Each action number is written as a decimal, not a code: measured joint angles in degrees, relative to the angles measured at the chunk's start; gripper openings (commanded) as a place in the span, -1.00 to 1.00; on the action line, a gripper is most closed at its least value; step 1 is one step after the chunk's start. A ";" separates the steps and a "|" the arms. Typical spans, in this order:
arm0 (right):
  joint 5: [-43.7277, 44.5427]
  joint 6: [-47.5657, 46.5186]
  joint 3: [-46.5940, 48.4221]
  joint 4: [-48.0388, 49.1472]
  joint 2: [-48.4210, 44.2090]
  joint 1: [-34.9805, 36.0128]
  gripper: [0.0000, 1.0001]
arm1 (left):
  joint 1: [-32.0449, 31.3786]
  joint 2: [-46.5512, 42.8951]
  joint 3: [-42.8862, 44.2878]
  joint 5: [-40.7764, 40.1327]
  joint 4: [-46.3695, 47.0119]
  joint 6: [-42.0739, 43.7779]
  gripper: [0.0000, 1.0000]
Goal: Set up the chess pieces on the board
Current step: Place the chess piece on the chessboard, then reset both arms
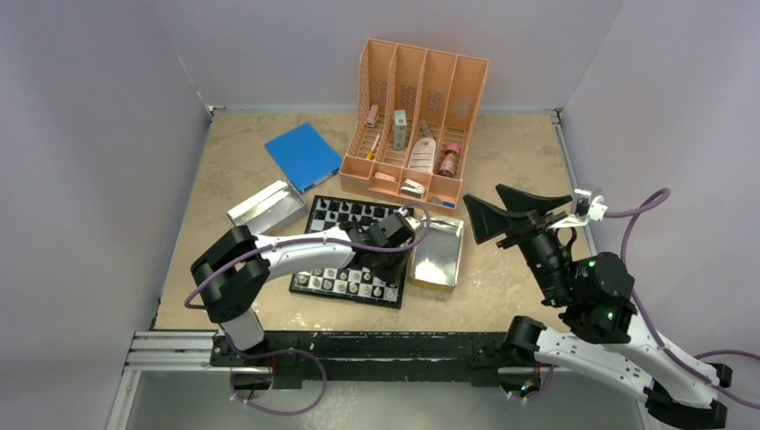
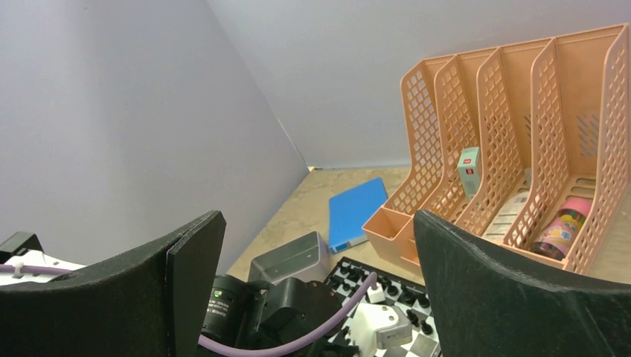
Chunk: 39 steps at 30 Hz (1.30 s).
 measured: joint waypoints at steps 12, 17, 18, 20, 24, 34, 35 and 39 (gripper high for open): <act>-0.09 2.21 -2.54 -1.03 0.70 0.00 0.98 | 3.80 -2.10 0.07 3.67 0.52 -0.15 -0.03; 0.13 6.29 -3.63 -1.70 2.34 0.00 0.98 | 12.50 -9.55 0.07 7.58 2.51 -0.22 0.06; 0.09 6.86 -3.76 -1.88 2.97 0.00 0.98 | 14.10 -11.50 0.07 7.61 2.86 -0.22 0.07; 0.15 8.70 -4.00 -2.36 5.27 0.00 0.98 | 16.50 -16.09 0.11 7.02 3.37 -0.22 0.08; 1.27 13.35 -4.33 -4.22 10.71 0.00 0.98 | 17.20 -25.40 0.20 4.61 3.72 -0.20 0.12; 0.13 20.48 -6.36 -5.88 17.55 0.00 0.98 | 17.09 -42.05 -1.81 2.32 4.22 -2.03 0.24; -0.07 20.72 -6.80 -5.70 17.53 0.02 0.98 | 17.09 -43.34 -2.89 2.23 4.39 -2.45 0.24; -0.68 21.40 -8.07 -5.33 17.53 0.02 0.98 | 17.09 -45.81 -6.91 2.14 4.70 -2.58 0.25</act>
